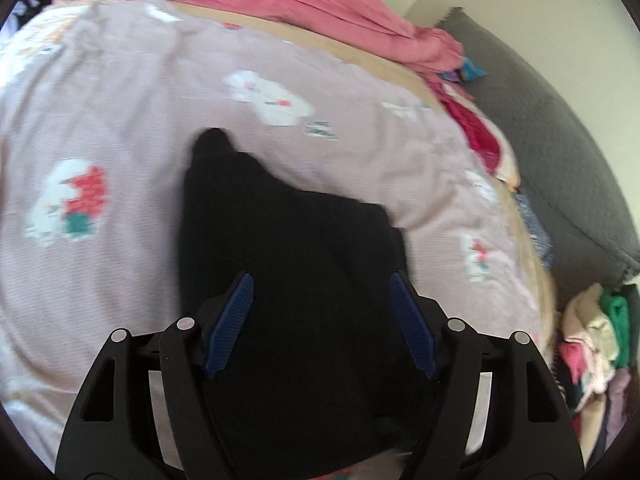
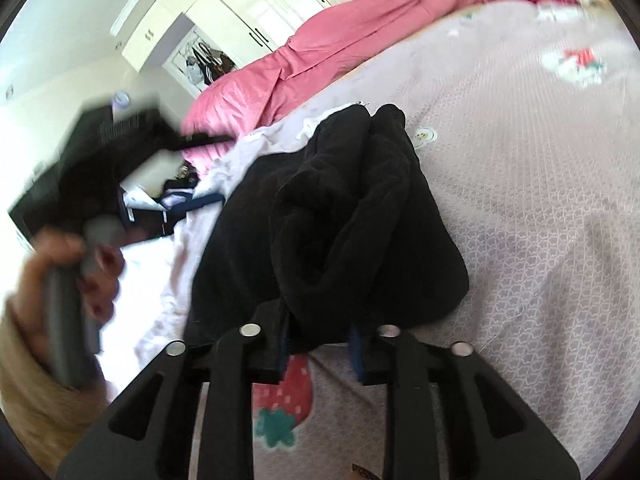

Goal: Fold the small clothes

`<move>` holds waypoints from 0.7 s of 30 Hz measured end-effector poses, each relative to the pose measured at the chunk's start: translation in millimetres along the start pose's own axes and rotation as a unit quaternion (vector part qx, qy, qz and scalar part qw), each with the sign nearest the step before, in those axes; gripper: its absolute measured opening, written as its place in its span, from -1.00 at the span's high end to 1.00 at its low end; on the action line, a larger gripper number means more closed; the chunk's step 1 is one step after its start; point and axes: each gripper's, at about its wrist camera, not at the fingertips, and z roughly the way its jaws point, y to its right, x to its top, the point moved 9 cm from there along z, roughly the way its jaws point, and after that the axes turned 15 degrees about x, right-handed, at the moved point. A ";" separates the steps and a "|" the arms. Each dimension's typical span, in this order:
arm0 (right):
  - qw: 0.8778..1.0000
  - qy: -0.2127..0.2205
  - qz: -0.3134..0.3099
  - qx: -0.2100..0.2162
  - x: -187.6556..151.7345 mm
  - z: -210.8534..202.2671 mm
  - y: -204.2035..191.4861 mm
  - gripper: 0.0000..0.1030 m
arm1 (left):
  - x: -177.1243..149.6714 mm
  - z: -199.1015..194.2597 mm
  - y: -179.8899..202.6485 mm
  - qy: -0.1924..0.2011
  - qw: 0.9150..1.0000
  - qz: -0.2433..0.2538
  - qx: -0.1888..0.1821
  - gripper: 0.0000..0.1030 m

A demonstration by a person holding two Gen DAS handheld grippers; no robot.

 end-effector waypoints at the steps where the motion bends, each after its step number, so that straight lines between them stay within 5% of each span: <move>1: 1.000 -0.002 0.010 0.018 4.1 -1.6 -2.8 0.28 | -2.4 1.0 -9.8 -0.001 1.000 -0.004 0.009 -0.22; 3: 0.999 -0.002 0.029 0.045 13.5 -1.9 -7.4 -0.21 | -9.7 2.4 -24.7 -0.002 1.000 -0.005 0.023 -0.22; 5: 0.997 0.004 0.048 0.058 24.1 -3.0 -4.4 -0.32 | -17.6 2.5 -32.8 0.001 0.999 0.002 0.035 -0.22; 14: 0.994 -0.041 0.095 0.047 58.1 36.0 22.8 -0.37 | -45.6 8.2 -34.9 0.001 0.998 0.042 0.052 -0.24; 16: 0.994 -0.051 0.084 0.054 61.9 43.4 22.0 -0.14 | -46.5 8.0 -35.8 0.001 0.998 0.041 0.052 -0.25; 18: 0.995 -0.055 0.062 0.048 66.6 43.4 20.4 0.49 | -45.5 6.5 -35.8 0.000 0.998 0.041 0.051 -0.25; 21: 0.998 -0.055 0.010 0.040 77.5 36.2 9.5 0.55 | -45.3 1.3 -33.6 0.003 0.998 0.041 0.043 -0.25</move>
